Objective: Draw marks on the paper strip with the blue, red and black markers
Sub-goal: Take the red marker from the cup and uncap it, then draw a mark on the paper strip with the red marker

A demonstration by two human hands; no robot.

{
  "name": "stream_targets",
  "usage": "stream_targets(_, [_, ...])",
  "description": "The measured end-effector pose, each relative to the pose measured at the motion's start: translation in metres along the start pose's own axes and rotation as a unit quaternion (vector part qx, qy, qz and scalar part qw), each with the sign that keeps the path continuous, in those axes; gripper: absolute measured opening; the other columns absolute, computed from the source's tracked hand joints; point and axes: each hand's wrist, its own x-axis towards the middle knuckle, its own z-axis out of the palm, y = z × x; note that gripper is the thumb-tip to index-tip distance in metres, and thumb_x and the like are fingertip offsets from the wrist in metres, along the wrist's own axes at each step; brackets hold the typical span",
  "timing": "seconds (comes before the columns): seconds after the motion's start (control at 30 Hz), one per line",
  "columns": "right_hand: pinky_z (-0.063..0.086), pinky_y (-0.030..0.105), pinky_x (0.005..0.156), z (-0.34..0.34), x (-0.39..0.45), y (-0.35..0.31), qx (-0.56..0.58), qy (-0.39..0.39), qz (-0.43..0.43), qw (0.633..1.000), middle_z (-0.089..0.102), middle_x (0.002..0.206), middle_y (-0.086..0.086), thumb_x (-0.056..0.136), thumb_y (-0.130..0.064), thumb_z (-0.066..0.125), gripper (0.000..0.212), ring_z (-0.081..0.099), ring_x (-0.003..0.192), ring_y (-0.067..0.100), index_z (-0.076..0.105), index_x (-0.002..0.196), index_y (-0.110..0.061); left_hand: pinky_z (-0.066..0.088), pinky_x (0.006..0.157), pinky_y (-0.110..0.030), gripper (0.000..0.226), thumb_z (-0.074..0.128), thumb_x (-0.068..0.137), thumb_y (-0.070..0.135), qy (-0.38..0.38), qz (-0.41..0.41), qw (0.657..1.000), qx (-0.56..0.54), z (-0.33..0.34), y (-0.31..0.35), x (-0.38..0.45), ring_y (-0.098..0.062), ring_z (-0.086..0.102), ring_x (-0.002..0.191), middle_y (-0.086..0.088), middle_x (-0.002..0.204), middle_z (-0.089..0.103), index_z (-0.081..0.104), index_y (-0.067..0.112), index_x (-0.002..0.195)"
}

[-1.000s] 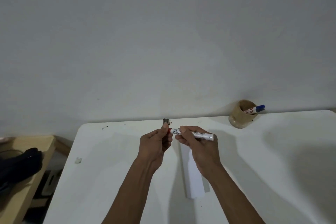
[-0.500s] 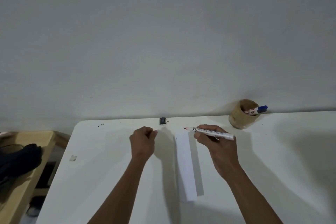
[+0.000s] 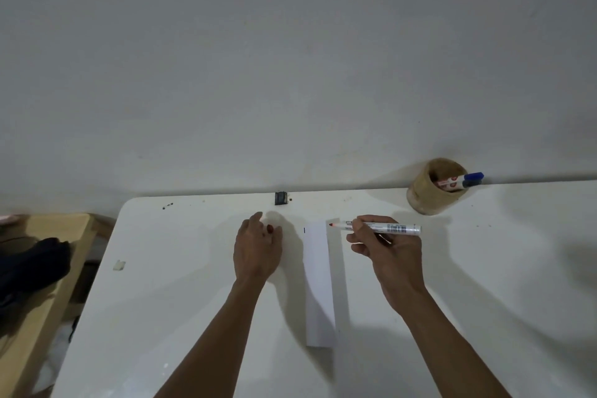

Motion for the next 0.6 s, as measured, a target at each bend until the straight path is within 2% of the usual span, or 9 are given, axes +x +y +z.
stream_targets(0.07, [0.063,0.03,0.065,0.0,0.002,-0.002,0.002,-0.003,0.001,1.0,0.08,0.084,0.011,0.091,-0.002,0.072,0.004,0.079,0.074,0.024,0.074,0.094,-0.005,0.049,0.096,-0.04,0.05,0.054,0.096,0.037,0.044,0.023,0.998,-0.036,0.0,-0.001,-0.014,-0.026,0.055,0.122,-0.007,0.132,0.058,0.046,0.016,0.14])
stream_targets(0.13, [0.063,0.03,0.065,0.001,0.005,-0.004,0.011,-0.004,0.009,1.0,0.08,0.083,0.011,0.091,-0.002,0.072,0.004,0.079,0.075,0.024,0.073,0.091,-0.006,0.05,0.094,-0.041,0.043,0.051,0.097,0.036,0.083,0.096,0.992,-0.023,0.004,-0.006,-0.033,-0.026,0.054,0.122,-0.007,0.129,0.06,0.052,0.015,0.134])
stream_targets(0.2, [0.063,0.03,0.065,0.003,0.007,-0.004,0.014,-0.007,0.015,1.0,0.081,0.084,0.011,0.091,-0.003,0.072,0.005,0.079,0.077,0.025,0.072,0.091,-0.007,0.049,0.096,-0.039,0.042,0.048,0.096,0.039,0.081,0.177,0.981,0.011,0.014,-0.014,-0.05,-0.026,0.055,0.119,-0.007,0.128,0.062,0.057,0.016,0.131])
stream_targets(0.27, [0.063,0.03,0.065,0.003,0.008,-0.003,0.011,-0.008,0.016,1.0,0.081,0.084,0.011,0.092,-0.002,0.072,0.004,0.079,0.077,0.026,0.072,0.093,-0.006,0.046,0.098,-0.038,0.042,0.046,0.097,0.043,0.055,0.213,0.974,0.055,0.026,-0.018,-0.062,-0.024,0.055,0.118,-0.004,0.129,0.063,0.057,0.021,0.131])
stream_targets(0.4, [0.064,0.029,0.065,0.004,0.008,0.005,0.002,-0.009,0.017,1.0,0.081,0.084,0.008,0.092,-0.001,0.071,0.006,0.08,0.078,0.025,0.071,0.097,-0.001,0.042,0.105,-0.044,0.041,0.042,0.099,0.045,0.028,0.21,0.97,0.117,0.044,-0.018,-0.076,-0.025,0.054,0.122,-0.002,0.134,0.061,0.056,0.027,0.133])
stream_targets(0.6, [0.062,0.026,0.063,0.009,0.009,0.023,-0.026,-0.005,0.014,1.0,0.081,0.087,0.007,0.091,-0.001,0.072,0.01,0.08,0.078,0.022,0.072,0.095,-0.01,0.011,0.121,-0.055,0.051,0.026,0.102,0.051,-0.023,0.163,0.965,0.204,0.062,-0.022,-0.087,-0.026,0.028,0.15,-0.003,0.161,0.035,0.034,0.037,0.151])
